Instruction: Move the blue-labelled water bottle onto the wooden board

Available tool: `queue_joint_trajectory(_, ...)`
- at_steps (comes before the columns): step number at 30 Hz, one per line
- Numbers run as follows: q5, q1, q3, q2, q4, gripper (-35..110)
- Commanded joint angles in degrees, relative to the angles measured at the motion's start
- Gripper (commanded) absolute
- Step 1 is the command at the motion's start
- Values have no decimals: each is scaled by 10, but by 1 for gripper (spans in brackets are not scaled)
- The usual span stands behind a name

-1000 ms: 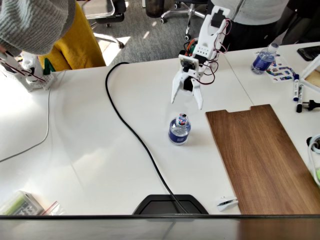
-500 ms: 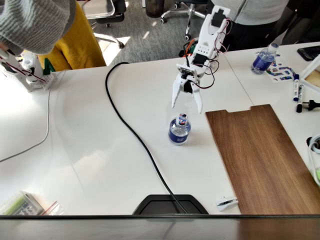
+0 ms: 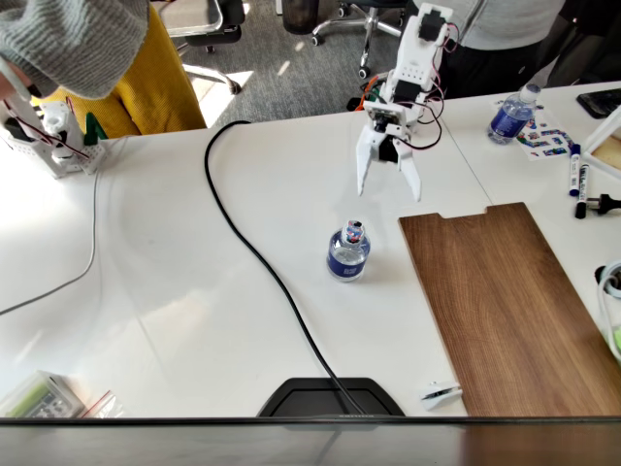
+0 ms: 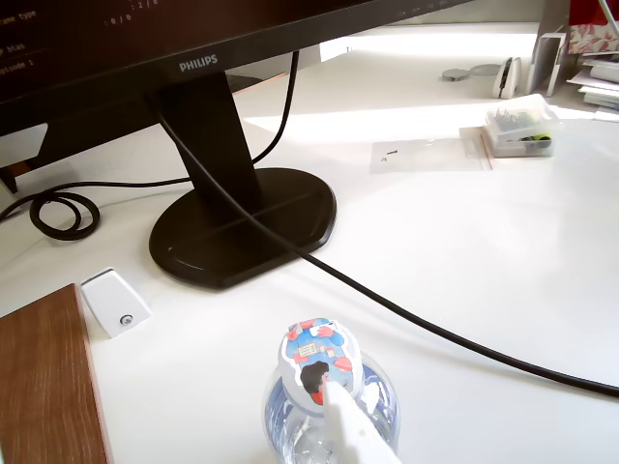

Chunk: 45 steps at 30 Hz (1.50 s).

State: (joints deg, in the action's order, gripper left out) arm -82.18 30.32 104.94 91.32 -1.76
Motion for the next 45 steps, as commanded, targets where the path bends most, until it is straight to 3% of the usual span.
queue_joint_trajectory(1, -8, -4, -23, 45, -10, 42)
queue_joint_trajectory(12, -11, -12, -21, 28, 14, 42)
queue_joint_trajectory(19, -17, 26, -14, 27, -8, 42)
queue_joint_trajectory(29, -26, 91, 3, 1, 38, 42)
queue_joint_trajectory(45, -40, 86, -1, -17, 47, 42)
